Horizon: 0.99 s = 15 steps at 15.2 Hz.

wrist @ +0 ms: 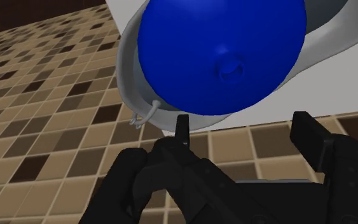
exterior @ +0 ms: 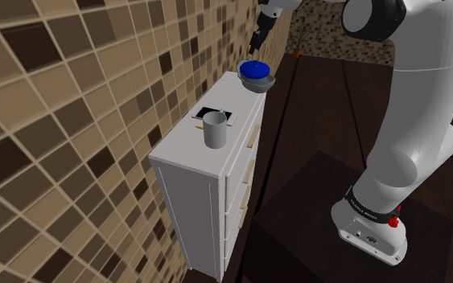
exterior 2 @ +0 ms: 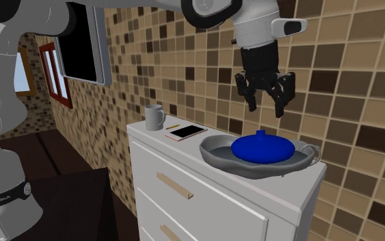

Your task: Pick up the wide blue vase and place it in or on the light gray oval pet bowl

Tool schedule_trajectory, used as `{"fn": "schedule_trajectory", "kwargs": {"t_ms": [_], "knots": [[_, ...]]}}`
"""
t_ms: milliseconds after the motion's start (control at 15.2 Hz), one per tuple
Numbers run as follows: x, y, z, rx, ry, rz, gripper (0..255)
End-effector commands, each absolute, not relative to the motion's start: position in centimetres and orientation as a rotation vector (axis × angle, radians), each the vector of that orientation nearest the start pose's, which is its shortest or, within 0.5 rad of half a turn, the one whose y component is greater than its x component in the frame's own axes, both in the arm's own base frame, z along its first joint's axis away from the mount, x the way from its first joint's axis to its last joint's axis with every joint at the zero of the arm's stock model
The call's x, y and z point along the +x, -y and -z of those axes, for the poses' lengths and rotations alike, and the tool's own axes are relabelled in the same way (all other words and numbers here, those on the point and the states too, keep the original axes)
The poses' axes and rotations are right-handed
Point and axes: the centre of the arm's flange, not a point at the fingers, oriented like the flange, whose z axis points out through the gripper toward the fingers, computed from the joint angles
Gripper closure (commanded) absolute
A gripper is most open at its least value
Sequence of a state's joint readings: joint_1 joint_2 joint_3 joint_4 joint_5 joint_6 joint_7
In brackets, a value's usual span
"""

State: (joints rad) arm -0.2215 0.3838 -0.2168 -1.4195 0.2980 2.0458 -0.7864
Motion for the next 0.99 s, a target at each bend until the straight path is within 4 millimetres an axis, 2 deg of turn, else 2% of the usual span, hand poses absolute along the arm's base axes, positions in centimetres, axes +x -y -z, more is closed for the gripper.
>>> {"fn": "schedule_trajectory", "kwargs": {"t_ms": [0,198,462,924], "knots": [[64.9,25.9,-51.0,-3.052,0.415,0.500,0],[64.9,25.9,-51.0,-3.052,0.415,0.500,0],[63.3,26.2,-55.8,-3.052,0.415,0.500,0],[63.3,26.2,-55.8,-3.052,0.415,0.500,0]]}}
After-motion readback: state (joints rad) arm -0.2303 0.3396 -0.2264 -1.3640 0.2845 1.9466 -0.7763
